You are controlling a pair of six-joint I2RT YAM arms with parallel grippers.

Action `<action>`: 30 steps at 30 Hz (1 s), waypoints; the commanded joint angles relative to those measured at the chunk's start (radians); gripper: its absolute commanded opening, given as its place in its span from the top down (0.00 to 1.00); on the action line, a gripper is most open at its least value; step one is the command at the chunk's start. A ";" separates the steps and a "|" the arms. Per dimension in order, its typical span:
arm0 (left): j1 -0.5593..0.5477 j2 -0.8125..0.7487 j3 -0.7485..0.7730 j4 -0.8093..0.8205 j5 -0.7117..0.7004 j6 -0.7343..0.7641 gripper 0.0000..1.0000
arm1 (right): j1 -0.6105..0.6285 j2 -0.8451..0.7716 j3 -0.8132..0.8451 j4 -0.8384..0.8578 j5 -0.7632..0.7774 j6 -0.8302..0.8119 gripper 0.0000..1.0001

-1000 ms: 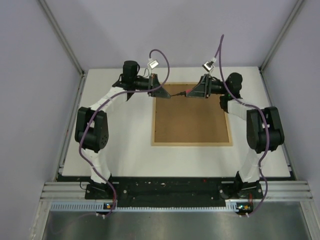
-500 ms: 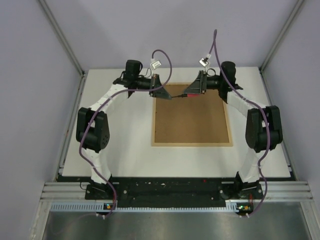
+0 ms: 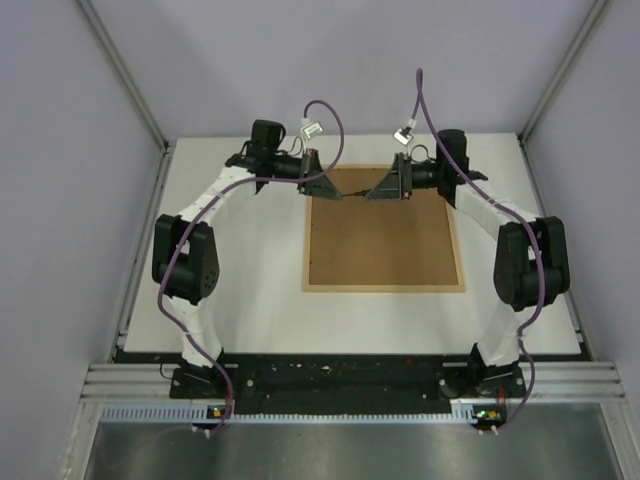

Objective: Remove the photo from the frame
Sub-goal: Adjust the screwdriver.

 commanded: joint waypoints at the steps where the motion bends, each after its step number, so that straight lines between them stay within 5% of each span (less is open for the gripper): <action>1: -0.005 0.012 0.047 0.007 0.021 0.014 1.00 | 0.007 -0.079 -0.020 0.103 -0.038 0.029 0.52; 7: -0.008 0.014 0.050 -0.013 0.039 0.021 1.00 | 0.010 -0.077 -0.049 0.309 -0.067 0.181 0.52; 14: -0.008 0.014 0.061 -0.025 0.033 0.030 1.00 | 0.037 -0.077 -0.046 0.323 -0.084 0.199 0.55; 17: -0.008 0.019 0.068 -0.030 0.033 0.030 1.00 | 0.043 -0.077 -0.046 0.320 -0.082 0.196 0.62; 23: -0.008 0.026 0.074 -0.049 0.027 0.040 1.00 | 0.050 -0.082 -0.055 0.360 -0.096 0.231 0.97; 27: -0.014 0.037 0.097 -0.100 0.019 0.073 1.00 | 0.060 -0.088 -0.064 0.375 -0.095 0.250 1.00; 28: -0.008 0.037 0.099 -0.106 0.009 0.071 0.91 | 0.060 -0.097 -0.064 0.357 -0.081 0.238 1.00; 30: 0.020 0.032 0.096 -0.090 -0.001 0.044 0.46 | 0.055 -0.114 -0.051 0.188 -0.030 0.114 1.00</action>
